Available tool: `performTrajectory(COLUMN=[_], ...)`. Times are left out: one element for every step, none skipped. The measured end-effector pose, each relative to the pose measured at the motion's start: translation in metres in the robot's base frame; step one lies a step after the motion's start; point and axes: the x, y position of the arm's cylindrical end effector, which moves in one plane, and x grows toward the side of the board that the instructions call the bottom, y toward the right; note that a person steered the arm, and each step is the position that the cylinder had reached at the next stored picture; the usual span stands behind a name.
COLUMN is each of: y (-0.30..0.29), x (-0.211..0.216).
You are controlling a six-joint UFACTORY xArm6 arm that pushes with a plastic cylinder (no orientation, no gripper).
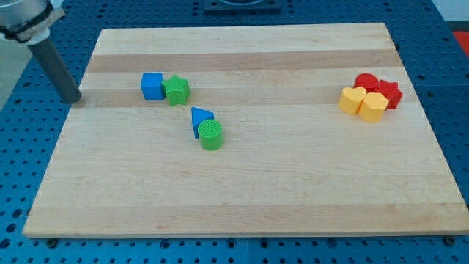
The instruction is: Move your arm to the blue cube
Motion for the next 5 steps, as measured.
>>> performTrajectory(y=[0.038, 0.078, 0.106, 0.122, 0.127], x=[-0.033, -0.068, -0.071, -0.059, -0.058])
